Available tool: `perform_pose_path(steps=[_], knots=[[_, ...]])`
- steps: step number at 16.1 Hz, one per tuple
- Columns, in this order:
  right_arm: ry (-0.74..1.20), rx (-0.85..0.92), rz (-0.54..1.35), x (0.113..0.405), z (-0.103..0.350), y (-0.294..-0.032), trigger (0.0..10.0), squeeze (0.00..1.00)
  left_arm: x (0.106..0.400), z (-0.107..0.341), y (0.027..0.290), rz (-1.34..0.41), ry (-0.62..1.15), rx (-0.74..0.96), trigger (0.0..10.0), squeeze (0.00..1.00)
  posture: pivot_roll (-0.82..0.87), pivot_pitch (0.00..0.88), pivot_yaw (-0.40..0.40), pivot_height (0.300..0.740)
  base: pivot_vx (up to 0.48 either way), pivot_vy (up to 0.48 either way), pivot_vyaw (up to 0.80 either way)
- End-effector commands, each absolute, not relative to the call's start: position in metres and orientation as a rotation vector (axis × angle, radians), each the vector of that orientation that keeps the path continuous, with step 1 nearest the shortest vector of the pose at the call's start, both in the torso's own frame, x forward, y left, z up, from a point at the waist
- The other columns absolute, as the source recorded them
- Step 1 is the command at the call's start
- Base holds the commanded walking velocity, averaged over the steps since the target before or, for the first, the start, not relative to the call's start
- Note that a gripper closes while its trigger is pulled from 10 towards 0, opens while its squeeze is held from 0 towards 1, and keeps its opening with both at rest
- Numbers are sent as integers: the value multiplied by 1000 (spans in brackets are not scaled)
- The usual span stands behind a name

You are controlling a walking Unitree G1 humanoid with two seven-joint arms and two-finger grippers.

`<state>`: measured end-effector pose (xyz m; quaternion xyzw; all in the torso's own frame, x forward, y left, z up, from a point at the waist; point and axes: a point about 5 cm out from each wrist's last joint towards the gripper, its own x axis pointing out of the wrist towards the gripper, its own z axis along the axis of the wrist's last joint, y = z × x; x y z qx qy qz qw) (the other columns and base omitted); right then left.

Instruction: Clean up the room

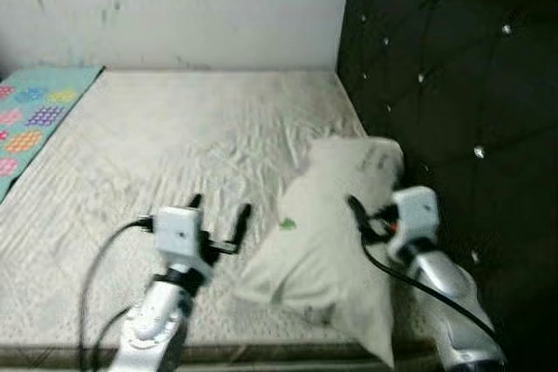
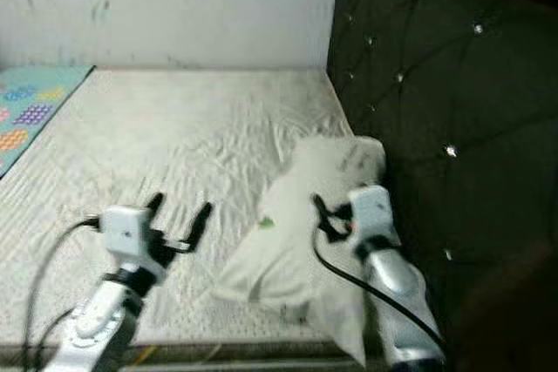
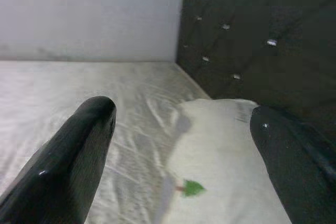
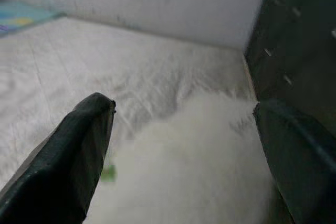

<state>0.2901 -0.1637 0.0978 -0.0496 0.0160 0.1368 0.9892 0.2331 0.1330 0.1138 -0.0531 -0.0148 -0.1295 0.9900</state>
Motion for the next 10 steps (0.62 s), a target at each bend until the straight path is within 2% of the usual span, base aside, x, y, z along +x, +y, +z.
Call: perform_pose_path(steps=[1, 7, 10], knots=[[16, -94, 305, 291, 100, -155, 10000, 0, 233, 112, 139, -223, -23, -88, 10000, 0, -118, 0, -20, 740, 0, 0, 0], [20, -106, 309, 289, 97, -157, 10000, 0, 233, 108, 142, -179, 9, -93, 10000, 0, -115, 0, -17, 740, 0, 0, 0], [15, -123, 320, 289, 97, -156, 10000, 0, 233, 106, 142, -172, 19, -97, 10000, 0, -111, 0, -20, 740, 0, 0, 800]])
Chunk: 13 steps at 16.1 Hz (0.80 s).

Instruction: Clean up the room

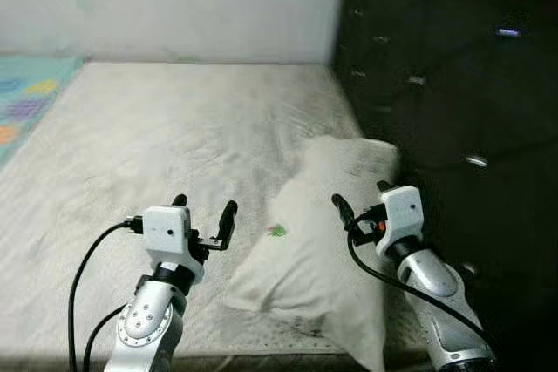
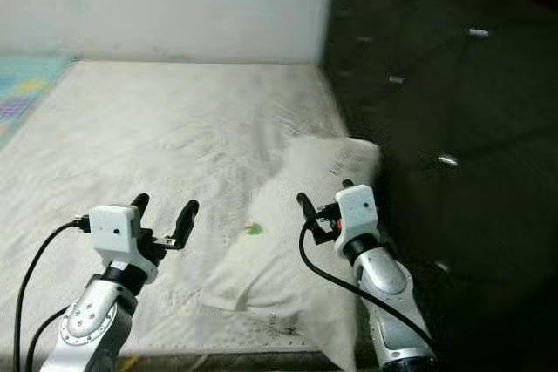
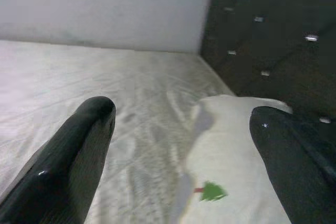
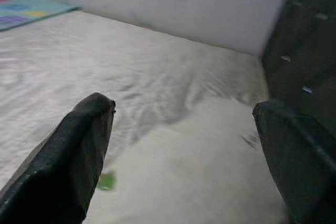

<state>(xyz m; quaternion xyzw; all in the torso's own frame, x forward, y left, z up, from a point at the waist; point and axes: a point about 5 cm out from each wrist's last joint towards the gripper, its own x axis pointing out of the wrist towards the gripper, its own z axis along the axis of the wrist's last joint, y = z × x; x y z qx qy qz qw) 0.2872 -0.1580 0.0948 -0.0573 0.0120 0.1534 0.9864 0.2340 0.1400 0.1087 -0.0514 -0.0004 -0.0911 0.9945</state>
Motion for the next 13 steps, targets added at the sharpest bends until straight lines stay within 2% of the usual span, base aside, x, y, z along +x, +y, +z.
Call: perform_pose_path(steps=[1, 2, 13], knots=[[17, -117, 320, 290, 97, -156, 10000, 0, 233, 105, 142, -174, 20, -96, 10000, 0, -111, 0, -21, 740, 0, 0, 800], [16, -118, 322, 290, 97, -156, 10000, 0, 232, 104, 142, -176, 22, -93, 10000, 0, -109, 0, -21, 740, 0, 0, 800], [-9, -82, 214, 309, 104, -161, 10000, 0, 245, 107, 150, -154, 8, -87, 10000, 0, -97, 0, -19, 740, 0, 0, 0]])
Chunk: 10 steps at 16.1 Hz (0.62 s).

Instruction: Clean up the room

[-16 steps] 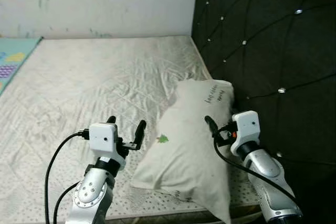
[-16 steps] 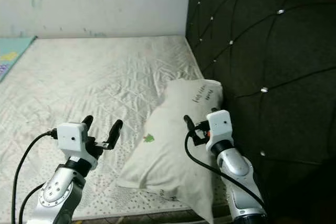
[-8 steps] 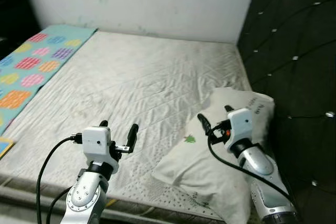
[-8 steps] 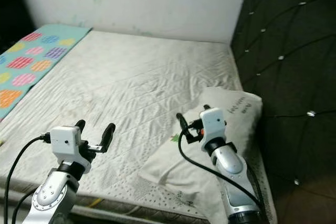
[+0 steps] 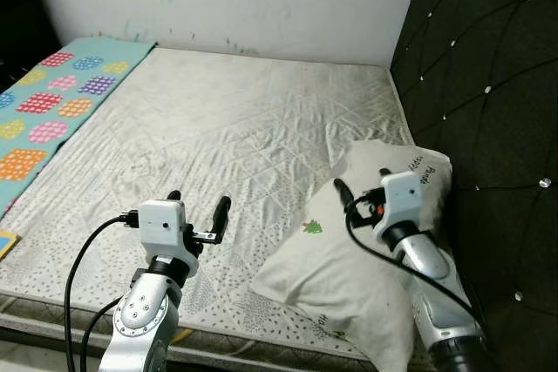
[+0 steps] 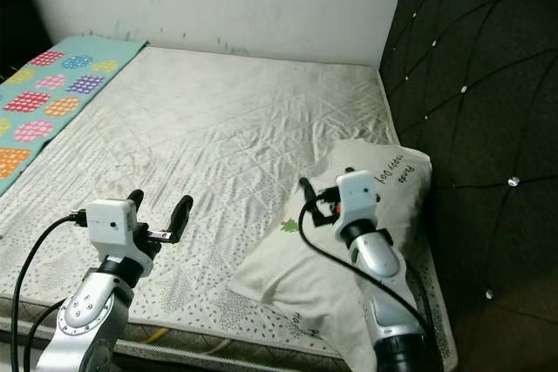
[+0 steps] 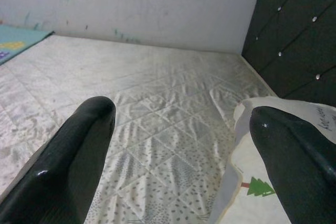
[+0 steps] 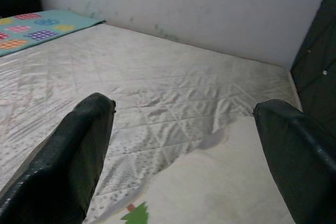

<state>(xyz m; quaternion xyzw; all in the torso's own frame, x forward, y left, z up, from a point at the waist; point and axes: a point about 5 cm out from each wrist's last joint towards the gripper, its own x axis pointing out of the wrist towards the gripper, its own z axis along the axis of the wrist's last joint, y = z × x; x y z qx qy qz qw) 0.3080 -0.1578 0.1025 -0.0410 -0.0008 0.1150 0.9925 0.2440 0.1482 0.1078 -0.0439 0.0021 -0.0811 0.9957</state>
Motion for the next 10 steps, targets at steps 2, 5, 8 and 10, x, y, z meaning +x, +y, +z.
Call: perform_pose_path(steps=[2, 5, 8, 10], knots=[[-16, -76, 175, 314, 107, -164, 10000, 0, 250, 107, 153, -128, 3, -99, 10000, 0, -101, 0, -24, 740, 0, 0, 0], [-3, -46, 67, 311, 107, -177, 10000, 0, 249, 107, 160, -85, -11, -93, 10000, 0, -95, 0, -43, 740, 0, 0, 0], [21, -40, 39, 305, 107, -180, 10000, 0, 252, 110, 178, -24, -33, -73, 10000, 0, -104, 0, -68, 740, 0, 0, -267], [30, -46, 49, 305, 108, -181, 10000, 0, 252, 112, 175, -10, -43, -79, 10000, 0, -95, 0, -73, 740, 0, 0, -800]])
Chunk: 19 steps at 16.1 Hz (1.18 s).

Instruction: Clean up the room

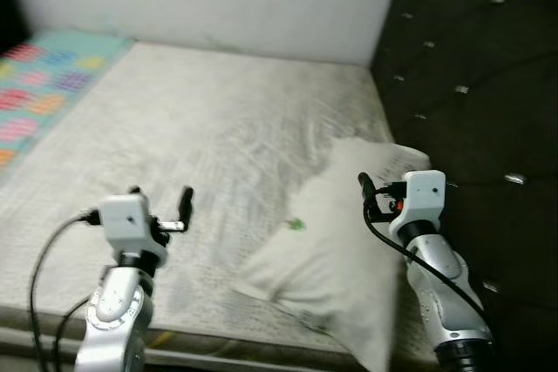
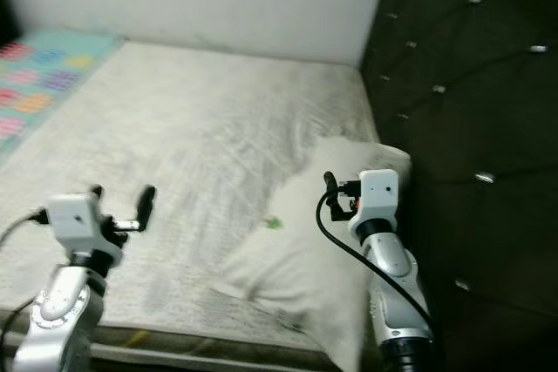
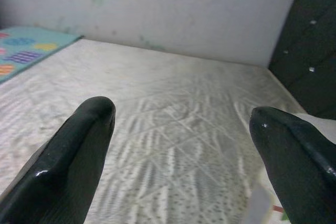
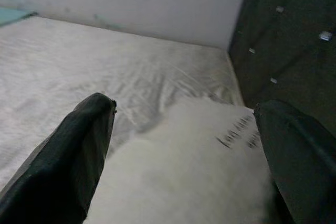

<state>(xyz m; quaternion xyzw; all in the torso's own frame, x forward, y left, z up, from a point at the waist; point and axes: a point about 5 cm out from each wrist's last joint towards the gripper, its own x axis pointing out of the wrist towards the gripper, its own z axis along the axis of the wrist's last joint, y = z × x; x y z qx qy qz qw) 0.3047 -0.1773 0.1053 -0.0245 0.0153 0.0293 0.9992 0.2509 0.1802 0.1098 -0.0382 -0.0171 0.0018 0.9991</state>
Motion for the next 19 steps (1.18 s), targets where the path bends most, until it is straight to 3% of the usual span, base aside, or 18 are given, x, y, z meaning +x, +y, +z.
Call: perform_pose_path(steps=[1, 3, 8, 19], knots=[[29, -47, 66, 306, 109, -178, 10000, 0, 249, 113, 172, -6, -42, -89, 10000, 0, -91, 0, -59, 740, 0, 0, -800], [15, -38, 77, 308, 110, -172, 10000, 0, 238, 108, 170, -2, -17, -104, 10000, 0, -85, 0, -35, 740, 0, 0, -800], [32, 9, 105, 297, 107, -162, 10000, 0, 221, 105, 179, 13, 12, -113, 10000, 0, -64, 0, -49, 740, 0, 0, 0], [94, -12, 123, 268, 97, -167, 10000, 0, 209, 109, 191, 79, 36, -117, 10000, 0, -81, 57, -60, 740, 0, 0, 0]])
